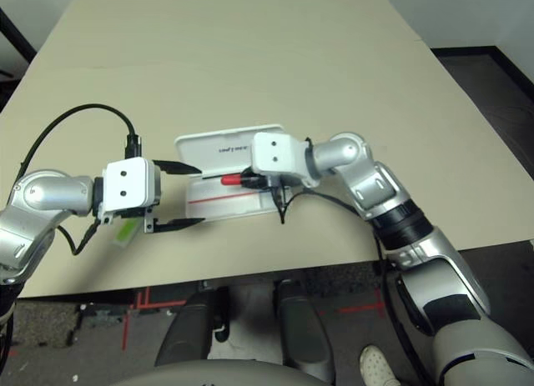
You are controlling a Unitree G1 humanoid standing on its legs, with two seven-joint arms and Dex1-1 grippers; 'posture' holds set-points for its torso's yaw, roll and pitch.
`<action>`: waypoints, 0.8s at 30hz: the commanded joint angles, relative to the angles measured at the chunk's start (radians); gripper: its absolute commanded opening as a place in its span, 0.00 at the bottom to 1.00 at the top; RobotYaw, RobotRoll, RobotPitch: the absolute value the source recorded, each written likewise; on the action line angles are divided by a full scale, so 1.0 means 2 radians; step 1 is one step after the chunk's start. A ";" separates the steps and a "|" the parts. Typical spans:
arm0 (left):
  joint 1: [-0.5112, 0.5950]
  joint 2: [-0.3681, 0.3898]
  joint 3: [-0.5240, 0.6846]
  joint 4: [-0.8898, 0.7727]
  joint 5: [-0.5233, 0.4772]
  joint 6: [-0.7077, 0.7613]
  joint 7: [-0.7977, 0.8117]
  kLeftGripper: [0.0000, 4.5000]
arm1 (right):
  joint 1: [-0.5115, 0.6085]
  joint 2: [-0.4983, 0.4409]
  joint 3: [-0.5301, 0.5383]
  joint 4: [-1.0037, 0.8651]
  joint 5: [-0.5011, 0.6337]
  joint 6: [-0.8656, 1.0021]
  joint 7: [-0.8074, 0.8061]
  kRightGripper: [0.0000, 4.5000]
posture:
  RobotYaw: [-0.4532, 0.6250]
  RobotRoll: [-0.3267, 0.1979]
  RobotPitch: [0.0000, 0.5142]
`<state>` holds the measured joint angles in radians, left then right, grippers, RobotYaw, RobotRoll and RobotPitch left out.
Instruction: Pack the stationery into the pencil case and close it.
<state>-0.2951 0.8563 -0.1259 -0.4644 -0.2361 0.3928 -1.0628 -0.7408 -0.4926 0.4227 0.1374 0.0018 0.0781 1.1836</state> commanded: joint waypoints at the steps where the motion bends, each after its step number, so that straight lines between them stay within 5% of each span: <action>1: 0.010 0.007 0.004 -0.010 0.003 -0.002 0.004 1.00 | -0.009 0.002 0.009 0.021 -0.018 -0.028 0.003 0.12 | 0.47 0.62 0.32; 10: 0.001 0.003 -0.004 -0.016 0.001 0.007 0.012 1.00 | -0.014 0.009 0.005 0.045 -0.029 -0.048 0.004 0.12 | 0.46 0.62 0.32; 20: 0.000 0.006 -0.001 -0.020 -0.002 0.015 0.012 1.00 | 0.008 -0.005 -0.048 -0.015 0.046 0.019 0.017 0.94 | 0.46 0.62 0.33; 24: 0.006 0.007 0.006 -0.021 -0.004 0.018 0.015 1.00 | 0.042 -0.047 -0.100 -0.060 0.110 0.076 0.040 1.00 | 0.47 0.62 0.33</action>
<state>-0.2980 0.8626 -0.1261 -0.4949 -0.2379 0.4216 -1.0383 -0.6868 -0.5526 0.2735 0.0603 0.1629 0.1830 1.2351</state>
